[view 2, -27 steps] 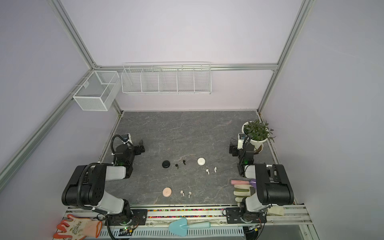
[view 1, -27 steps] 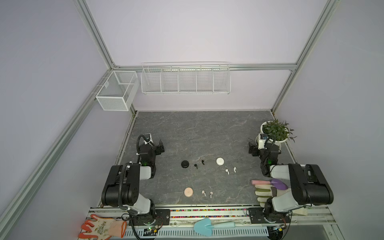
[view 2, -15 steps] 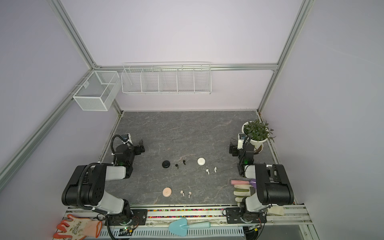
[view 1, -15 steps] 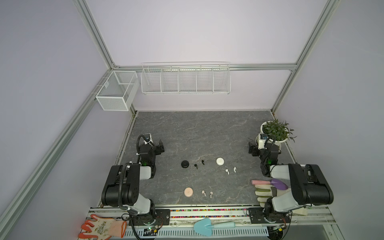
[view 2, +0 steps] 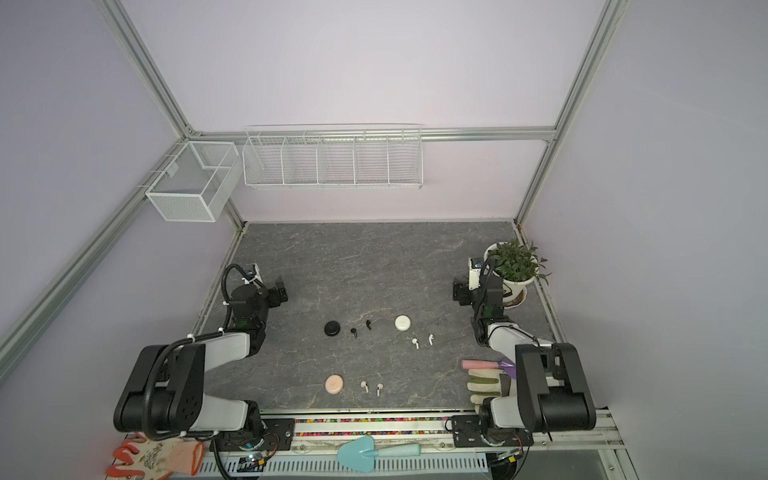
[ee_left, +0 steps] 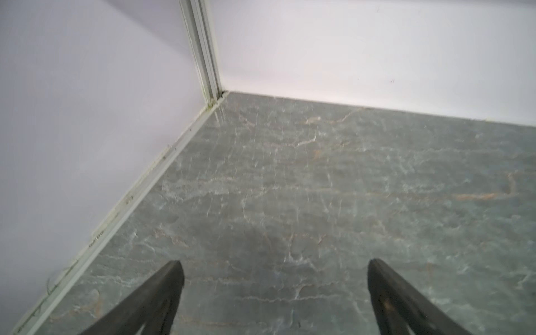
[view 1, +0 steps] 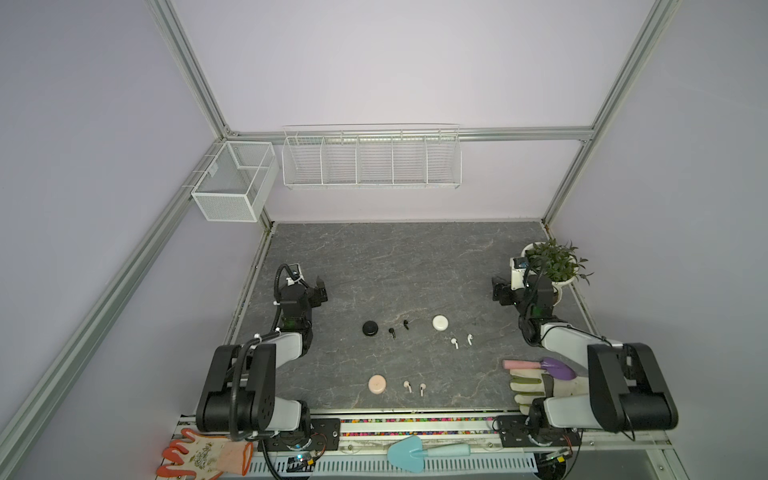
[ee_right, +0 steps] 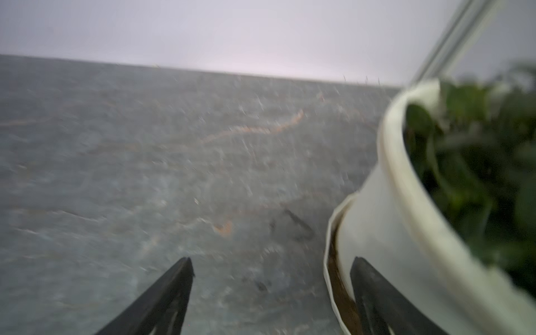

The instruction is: Insert the wireless bluetooth earbuds into the charging case

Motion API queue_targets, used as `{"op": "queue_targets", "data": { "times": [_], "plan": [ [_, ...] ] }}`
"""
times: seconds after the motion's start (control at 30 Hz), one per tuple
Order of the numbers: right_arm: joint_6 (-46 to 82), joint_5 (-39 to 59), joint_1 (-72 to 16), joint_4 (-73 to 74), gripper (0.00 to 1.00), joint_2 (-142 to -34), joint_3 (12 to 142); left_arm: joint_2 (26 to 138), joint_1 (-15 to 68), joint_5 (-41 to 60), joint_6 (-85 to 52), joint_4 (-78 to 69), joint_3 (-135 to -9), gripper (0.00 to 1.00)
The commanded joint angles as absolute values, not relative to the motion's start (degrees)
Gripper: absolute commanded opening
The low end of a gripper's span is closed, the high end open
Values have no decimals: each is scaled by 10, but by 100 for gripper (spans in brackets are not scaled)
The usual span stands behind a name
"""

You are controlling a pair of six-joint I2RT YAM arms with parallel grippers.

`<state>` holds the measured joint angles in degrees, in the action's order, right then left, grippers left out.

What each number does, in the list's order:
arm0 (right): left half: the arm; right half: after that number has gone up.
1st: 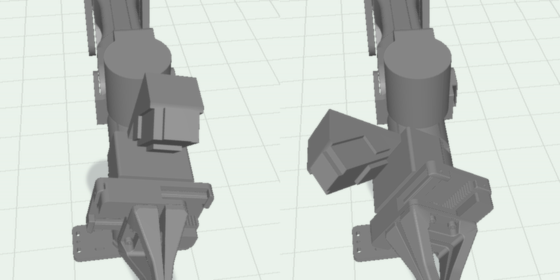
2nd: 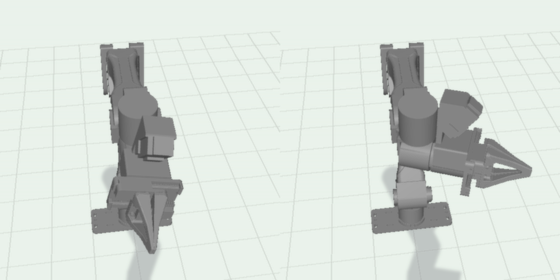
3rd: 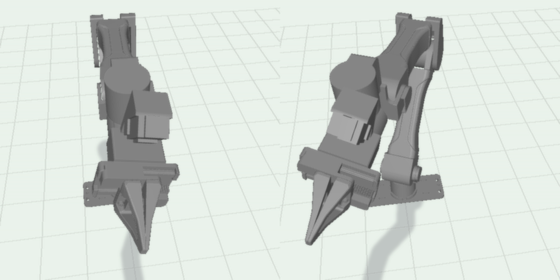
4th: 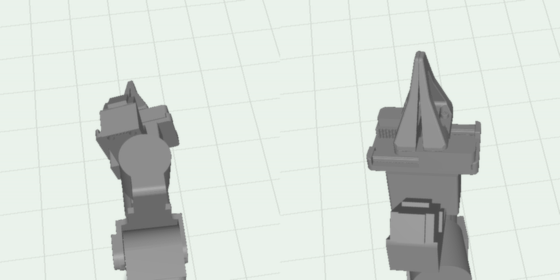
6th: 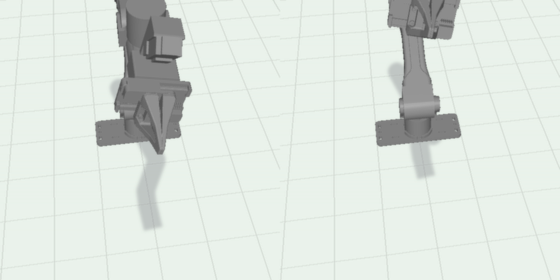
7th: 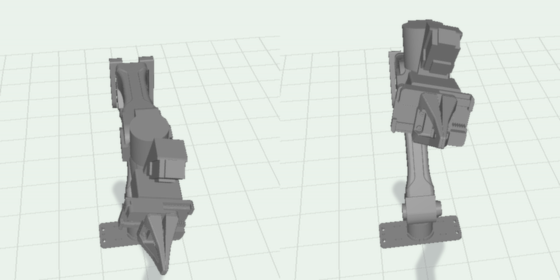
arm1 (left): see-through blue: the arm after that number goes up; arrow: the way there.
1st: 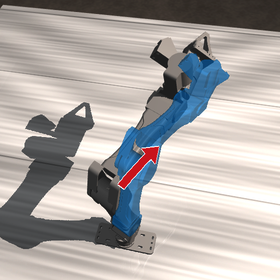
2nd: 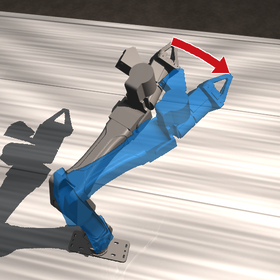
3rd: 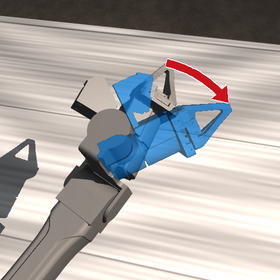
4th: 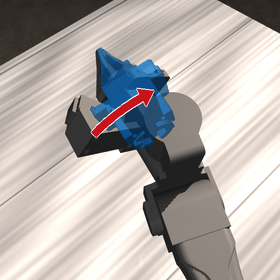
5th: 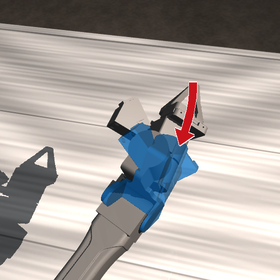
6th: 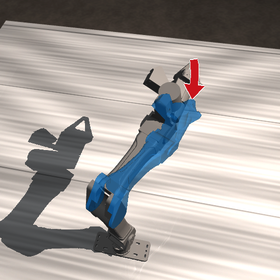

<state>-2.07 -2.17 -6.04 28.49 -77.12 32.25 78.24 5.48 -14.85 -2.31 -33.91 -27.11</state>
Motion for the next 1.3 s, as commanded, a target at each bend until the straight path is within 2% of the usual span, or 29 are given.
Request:
{"op": "queue_targets", "data": {
  "times": [0.0, 0.1, 0.2, 0.37, 0.6, 0.73, 0.93, 1.1, 1.17, 1.27],
  "plan": [
    [8, 6, -140, 190, 88, -735, 371, 720, 102, -238, -63, -136, -375, 99],
    [8, 61, -217, 159, 88, -768, 415, 716, 134, -248, -143, 15, -445, 99],
    [-3, 129, -279, 167, 88, -810, 439, 712, 149, -213, -212, 89, -463, 99],
    [-88, 197, -353, 90, 88, -896, 534, 712, 150, -118, -266, 150, -469, 99],
    [-304, 296, -402, -41, 88, -1001, 639, 745, 149, 36, -307, 164, -469, 98],
    [-361, 302, -420, -121, 96, -1053, 712, 763, 122, 104, -348, 181, -467, 96],
    [-367, 319, -437, -149, 99, -1107, 760, 791, 77, 205, -344, 190, -474, 92],
    [-361, 306, -469, -118, 99, -1140, 757, 798, 76, 244, -355, 188, -467, 91],
    [-337, 267, -484, -116, 94, -1156, 773, 796, 77, 244, -363, 184, -458, 91],
    [-328, 217, -504, -83, 93, -1161, 757, 789, 76, 253, -380, 165, -437, 91]
  ]
}}
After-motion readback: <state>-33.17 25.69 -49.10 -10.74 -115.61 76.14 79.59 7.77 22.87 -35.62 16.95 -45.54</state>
